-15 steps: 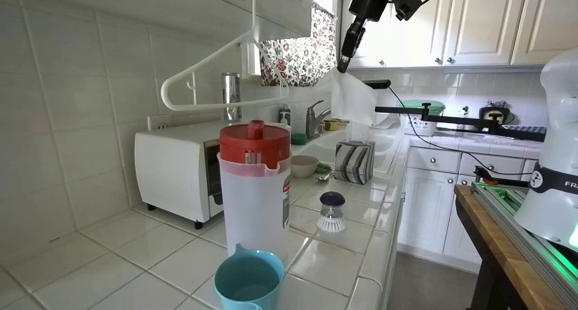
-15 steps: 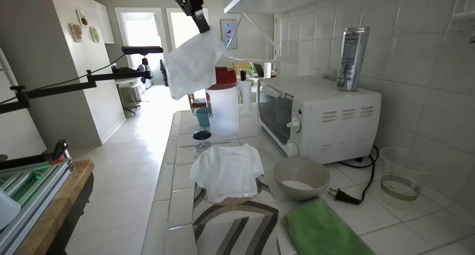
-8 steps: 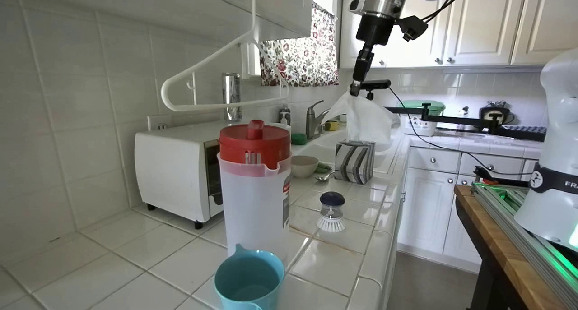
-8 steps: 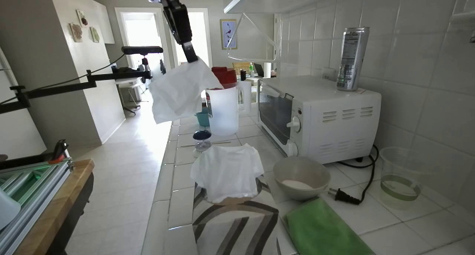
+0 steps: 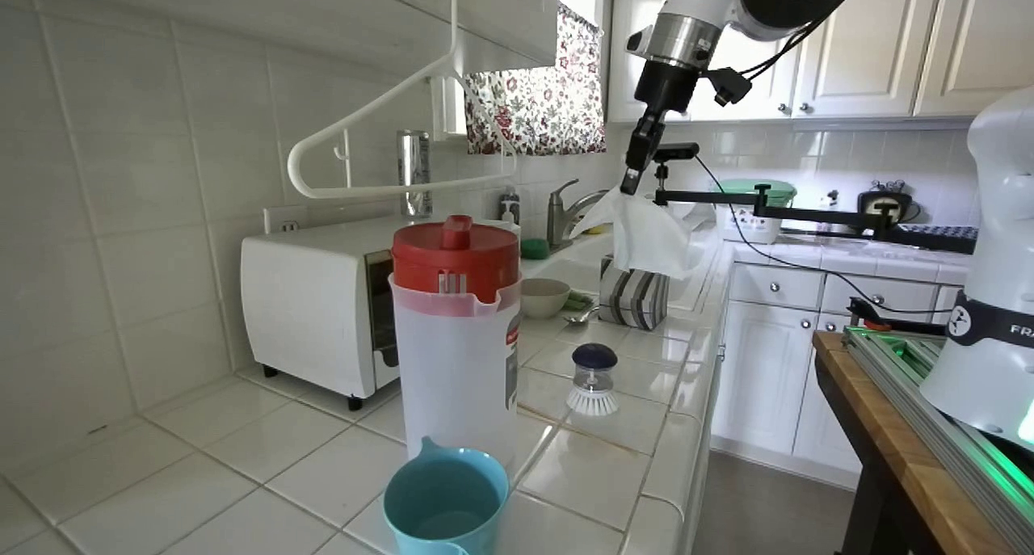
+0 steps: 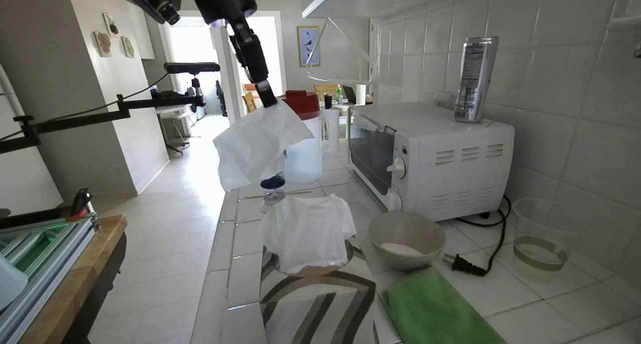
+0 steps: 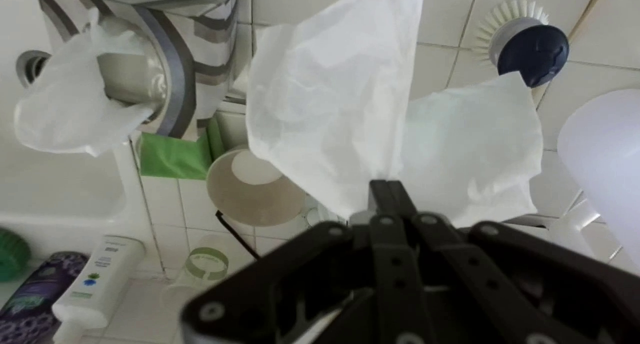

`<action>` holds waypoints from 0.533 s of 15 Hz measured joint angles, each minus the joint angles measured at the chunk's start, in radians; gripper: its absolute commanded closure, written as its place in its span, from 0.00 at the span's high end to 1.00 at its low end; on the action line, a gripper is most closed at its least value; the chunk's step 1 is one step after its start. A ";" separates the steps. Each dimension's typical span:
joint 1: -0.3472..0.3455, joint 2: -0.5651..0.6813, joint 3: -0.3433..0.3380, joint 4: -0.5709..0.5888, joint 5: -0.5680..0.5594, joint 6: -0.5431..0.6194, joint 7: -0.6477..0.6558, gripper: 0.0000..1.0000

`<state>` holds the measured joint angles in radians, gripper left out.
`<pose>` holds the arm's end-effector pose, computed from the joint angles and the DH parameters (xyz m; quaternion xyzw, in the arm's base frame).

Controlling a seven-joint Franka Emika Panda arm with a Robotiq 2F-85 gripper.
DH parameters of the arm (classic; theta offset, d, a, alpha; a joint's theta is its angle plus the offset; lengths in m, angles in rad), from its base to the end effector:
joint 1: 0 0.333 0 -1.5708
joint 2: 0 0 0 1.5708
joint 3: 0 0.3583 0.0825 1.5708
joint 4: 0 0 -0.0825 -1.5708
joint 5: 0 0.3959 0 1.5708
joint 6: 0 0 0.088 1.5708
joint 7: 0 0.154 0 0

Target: Wipe the cabinet door with the white cloth

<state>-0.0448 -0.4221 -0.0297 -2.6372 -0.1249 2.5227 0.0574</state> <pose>0.4238 -0.0336 0.4017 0.9873 -0.0201 0.1528 0.0387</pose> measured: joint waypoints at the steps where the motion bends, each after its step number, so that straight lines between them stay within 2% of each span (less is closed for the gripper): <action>1: 0.000 0.007 -0.004 -0.002 0.000 0.014 0.000 0.00; 8: 0.000 0.054 -0.020 -0.013 0.000 0.095 -0.001 0.00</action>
<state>-0.0447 -0.3679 -0.0501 -2.6500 -0.1247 2.6179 0.0567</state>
